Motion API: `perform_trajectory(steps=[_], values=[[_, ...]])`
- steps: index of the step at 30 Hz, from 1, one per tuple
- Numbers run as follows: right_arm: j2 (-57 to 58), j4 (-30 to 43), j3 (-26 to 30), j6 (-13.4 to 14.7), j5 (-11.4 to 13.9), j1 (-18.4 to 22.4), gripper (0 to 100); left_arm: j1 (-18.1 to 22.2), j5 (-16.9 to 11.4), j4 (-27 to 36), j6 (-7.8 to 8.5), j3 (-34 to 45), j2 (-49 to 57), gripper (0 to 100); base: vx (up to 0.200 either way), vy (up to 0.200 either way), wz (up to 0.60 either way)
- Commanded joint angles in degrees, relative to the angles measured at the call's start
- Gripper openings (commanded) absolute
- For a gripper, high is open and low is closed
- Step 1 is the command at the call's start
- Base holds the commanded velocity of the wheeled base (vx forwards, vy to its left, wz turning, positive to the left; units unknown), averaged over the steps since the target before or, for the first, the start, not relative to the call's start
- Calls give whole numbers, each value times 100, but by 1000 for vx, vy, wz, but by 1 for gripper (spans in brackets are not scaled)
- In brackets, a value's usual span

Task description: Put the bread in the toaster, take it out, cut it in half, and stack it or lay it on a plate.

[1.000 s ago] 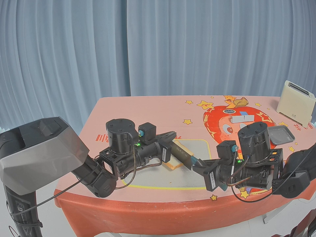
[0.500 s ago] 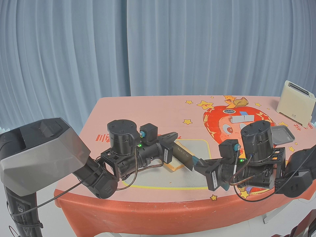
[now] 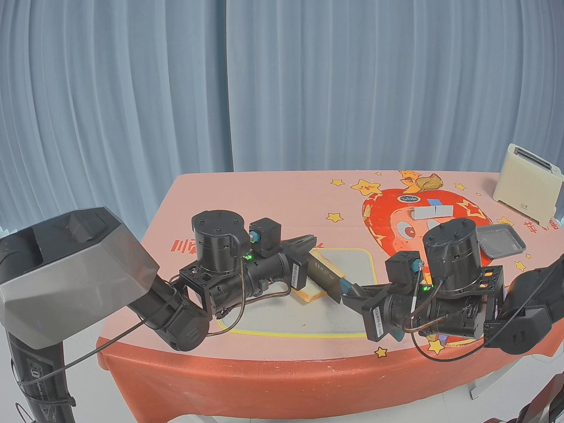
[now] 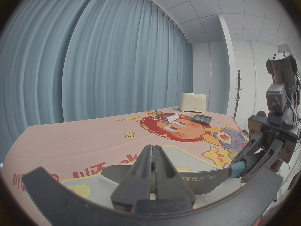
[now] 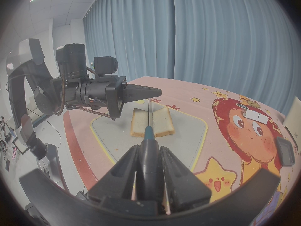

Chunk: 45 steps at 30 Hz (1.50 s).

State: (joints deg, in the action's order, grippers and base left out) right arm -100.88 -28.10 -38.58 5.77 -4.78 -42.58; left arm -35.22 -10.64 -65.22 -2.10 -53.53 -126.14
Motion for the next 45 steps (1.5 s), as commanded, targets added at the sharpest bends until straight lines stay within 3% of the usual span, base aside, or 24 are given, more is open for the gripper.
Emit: perform_trajectory(steps=[1, 20, 45], values=[[-28, 24, 18, -5, -6, -13, 0, -11, 1, -8, -1, -8, 72, 0, 0, 0, 0], [385, 33, 0, 3, 3, -5, 0, -143, -8, -52, -1, 176, 19, 0, 0, 0, 0], [15, 33, 53, -5, 3, 22, 0, -126, 1, -26, -1, 88, 80, 0, 0, 0, 0]])
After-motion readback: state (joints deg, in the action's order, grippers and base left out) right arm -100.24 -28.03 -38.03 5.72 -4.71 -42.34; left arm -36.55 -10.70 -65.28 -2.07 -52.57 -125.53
